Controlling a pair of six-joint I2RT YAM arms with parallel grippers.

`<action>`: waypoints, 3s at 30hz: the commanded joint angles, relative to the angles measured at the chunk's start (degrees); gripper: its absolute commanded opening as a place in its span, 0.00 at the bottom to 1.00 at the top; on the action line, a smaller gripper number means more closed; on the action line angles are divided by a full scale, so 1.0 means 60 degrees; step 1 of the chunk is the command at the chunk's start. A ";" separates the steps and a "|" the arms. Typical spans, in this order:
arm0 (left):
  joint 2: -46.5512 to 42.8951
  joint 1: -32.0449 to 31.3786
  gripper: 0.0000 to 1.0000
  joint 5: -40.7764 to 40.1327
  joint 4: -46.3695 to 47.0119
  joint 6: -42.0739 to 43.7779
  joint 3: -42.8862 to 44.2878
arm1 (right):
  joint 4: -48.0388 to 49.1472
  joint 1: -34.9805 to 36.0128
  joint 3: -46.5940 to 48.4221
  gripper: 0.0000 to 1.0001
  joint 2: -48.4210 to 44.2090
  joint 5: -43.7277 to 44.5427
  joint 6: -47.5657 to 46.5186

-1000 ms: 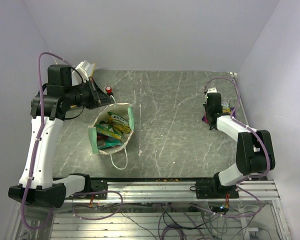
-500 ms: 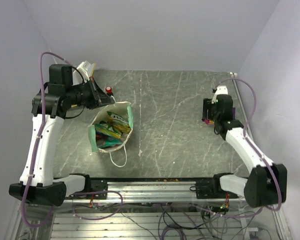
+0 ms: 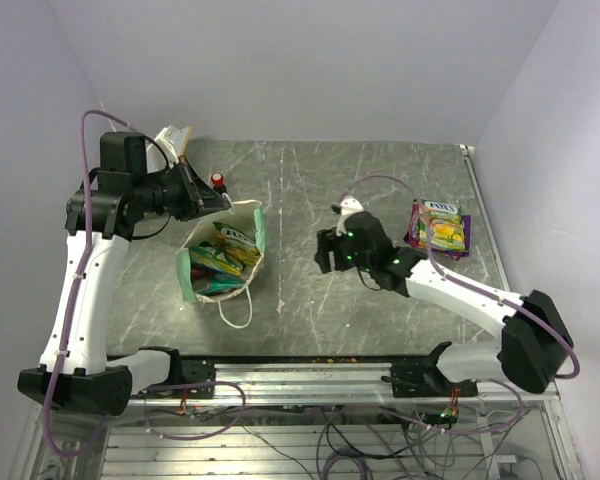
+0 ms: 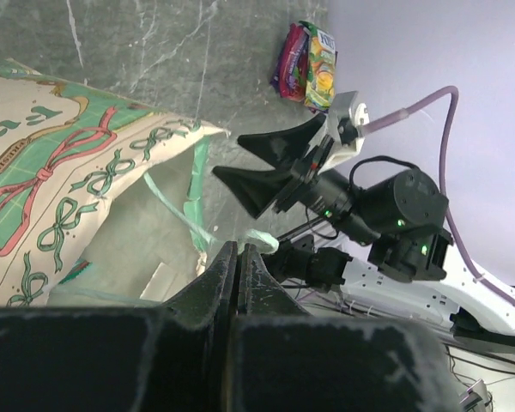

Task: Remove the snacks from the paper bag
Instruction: Place the snack at the center of the board, then take out the snack from the paper bag.

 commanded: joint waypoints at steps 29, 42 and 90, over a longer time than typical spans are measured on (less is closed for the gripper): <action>-0.1762 -0.0092 0.07 0.0695 0.3298 -0.1454 -0.1594 | 0.1174 0.5773 0.4721 0.59 0.2700 0.1285 -0.5826; -0.2295 -0.0099 0.07 0.0575 0.2826 -0.1141 -0.1907 | 0.1015 0.5392 0.4459 0.56 0.3197 0.1499 -0.6569; -0.3250 -0.0099 0.07 -0.0530 0.1613 -0.0185 -0.2232 | 0.3601 0.4358 0.3873 0.27 0.5625 -0.0191 -0.6361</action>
